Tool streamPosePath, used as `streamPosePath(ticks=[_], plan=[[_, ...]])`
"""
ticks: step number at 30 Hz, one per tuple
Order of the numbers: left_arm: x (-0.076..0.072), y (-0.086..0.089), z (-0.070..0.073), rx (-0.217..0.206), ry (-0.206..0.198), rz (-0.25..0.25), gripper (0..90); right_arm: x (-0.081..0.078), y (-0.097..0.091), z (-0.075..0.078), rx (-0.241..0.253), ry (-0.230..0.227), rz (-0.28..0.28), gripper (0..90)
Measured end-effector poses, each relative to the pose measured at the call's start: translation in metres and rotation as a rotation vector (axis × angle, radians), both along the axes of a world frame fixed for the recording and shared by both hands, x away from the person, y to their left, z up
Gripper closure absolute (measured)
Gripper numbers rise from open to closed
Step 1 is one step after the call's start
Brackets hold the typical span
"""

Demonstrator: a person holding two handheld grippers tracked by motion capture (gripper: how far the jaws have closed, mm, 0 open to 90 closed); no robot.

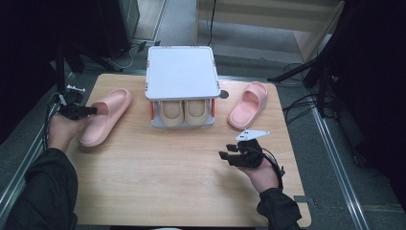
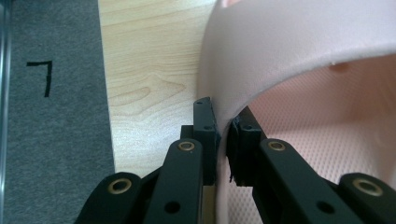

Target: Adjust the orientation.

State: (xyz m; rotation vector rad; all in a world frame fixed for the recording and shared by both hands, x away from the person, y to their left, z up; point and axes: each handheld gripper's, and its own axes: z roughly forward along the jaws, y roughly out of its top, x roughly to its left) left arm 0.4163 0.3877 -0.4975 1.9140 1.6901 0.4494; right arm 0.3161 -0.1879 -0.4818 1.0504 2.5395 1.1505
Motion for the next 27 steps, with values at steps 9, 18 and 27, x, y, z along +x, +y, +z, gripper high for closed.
streamPosePath(ticks=[9, 18, 27], plan=[[-0.025, -0.009, 0.016, -0.022, 0.004, -0.017, 83.5, 0.005, 0.002, 0.003, 0.017, -0.009, 0.005, 54.5], [-0.066, -0.018, 0.035, -0.050, -0.008, -0.049, 83.4, 0.014, 0.009, 0.006, 0.028, -0.015, 0.017, 54.5], [-0.101, -0.036, 0.049, -0.068, -0.013, -0.108, 83.4, 0.023, 0.024, 0.010, 0.036, -0.022, 0.051, 54.6]])
